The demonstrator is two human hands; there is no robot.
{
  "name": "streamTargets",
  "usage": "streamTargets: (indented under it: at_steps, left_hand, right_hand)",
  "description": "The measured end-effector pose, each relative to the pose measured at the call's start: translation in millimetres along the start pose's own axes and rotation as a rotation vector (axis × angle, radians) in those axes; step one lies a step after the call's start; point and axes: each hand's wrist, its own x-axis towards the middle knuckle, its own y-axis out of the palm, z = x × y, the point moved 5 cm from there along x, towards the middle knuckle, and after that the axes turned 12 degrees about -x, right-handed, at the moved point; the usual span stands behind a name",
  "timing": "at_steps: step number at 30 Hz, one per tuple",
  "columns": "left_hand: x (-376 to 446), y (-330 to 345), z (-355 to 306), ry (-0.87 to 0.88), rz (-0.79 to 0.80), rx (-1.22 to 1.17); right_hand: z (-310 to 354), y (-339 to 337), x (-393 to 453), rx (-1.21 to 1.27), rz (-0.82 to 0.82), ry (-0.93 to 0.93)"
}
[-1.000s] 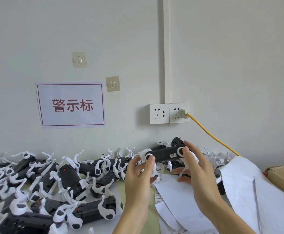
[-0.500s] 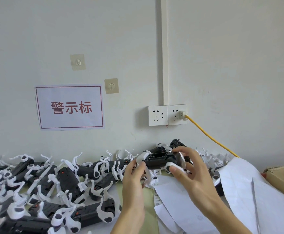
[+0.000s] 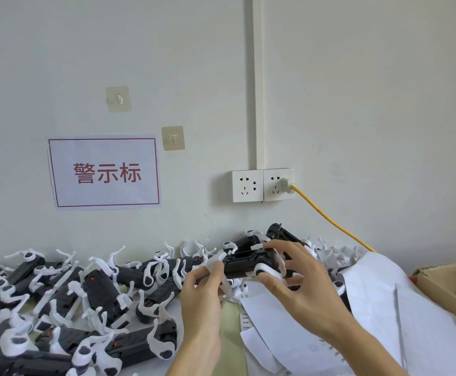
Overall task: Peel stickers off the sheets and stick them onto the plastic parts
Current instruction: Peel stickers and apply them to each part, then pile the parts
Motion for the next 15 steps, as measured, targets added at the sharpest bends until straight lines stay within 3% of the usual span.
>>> streamTargets:
  at_steps: [6, 9, 13, 15]
  left_hand:
    - [-10, 10, -5, 0.077, 0.114, 0.171]
    - [-14, 16, 0, 0.03, 0.229, 0.221]
    - [-16, 15, 8, 0.025, 0.284, 0.306]
    - [-17, 14, 10, 0.014, 0.288, 0.335]
  right_hand:
    - [-18, -21, 4, 0.059, 0.006, 0.167]
    - [-41, -44, 5, 0.177, 0.02, 0.376]
    - [-76, -77, -12, 0.518, 0.141, 0.69]
    - [-91, -102, -17, 0.641, -0.01, 0.757]
